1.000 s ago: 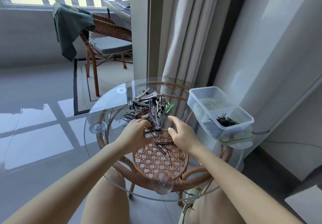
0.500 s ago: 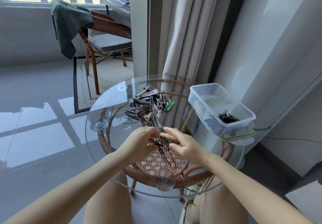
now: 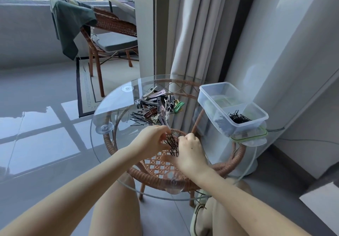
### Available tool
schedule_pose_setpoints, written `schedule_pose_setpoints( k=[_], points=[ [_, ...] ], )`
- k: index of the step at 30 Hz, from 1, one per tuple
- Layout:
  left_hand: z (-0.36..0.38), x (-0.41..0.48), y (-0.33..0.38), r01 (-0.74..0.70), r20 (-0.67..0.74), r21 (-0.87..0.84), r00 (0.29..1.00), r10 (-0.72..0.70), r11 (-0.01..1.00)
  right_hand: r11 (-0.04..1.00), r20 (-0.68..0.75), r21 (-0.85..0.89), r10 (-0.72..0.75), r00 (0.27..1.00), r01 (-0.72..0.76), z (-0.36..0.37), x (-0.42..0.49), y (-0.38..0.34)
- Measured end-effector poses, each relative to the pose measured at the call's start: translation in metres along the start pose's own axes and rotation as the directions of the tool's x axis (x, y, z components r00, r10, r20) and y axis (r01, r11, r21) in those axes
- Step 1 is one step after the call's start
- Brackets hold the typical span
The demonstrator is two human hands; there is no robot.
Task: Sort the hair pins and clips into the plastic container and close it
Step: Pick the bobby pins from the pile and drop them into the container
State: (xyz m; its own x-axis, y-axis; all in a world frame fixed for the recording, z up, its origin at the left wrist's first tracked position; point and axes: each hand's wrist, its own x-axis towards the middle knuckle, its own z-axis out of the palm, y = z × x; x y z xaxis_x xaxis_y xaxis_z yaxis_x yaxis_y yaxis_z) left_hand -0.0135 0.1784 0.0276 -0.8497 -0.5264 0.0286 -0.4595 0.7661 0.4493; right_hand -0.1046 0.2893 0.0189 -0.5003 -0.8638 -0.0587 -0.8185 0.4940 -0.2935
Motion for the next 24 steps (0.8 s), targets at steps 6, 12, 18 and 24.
schedule_pose_setpoints(
  k=[6,12,18,24],
  points=[
    [-0.005,-0.002,0.001,0.065,-0.075,-0.17,0.994,-0.079,0.983,0.998,-0.097,0.008,-0.06,0.993,0.062,0.002,0.012,-0.009],
    [-0.014,-0.013,-0.003,0.063,-0.17,-0.132,0.982,-0.086,0.989,0.984,0.03,-0.067,-0.166,0.986,0.168,-0.015,0.024,-0.003],
    [-0.015,-0.023,-0.006,0.046,-0.171,-0.065,0.984,-0.056,0.997,0.985,0.127,0.073,-0.165,0.978,0.157,-0.03,0.034,0.01],
    [-0.014,-0.023,-0.006,0.063,-0.138,-0.03,0.988,-0.066,0.998,0.969,0.099,0.107,-0.231,0.968,0.221,-0.06,0.03,0.022]
  ],
)
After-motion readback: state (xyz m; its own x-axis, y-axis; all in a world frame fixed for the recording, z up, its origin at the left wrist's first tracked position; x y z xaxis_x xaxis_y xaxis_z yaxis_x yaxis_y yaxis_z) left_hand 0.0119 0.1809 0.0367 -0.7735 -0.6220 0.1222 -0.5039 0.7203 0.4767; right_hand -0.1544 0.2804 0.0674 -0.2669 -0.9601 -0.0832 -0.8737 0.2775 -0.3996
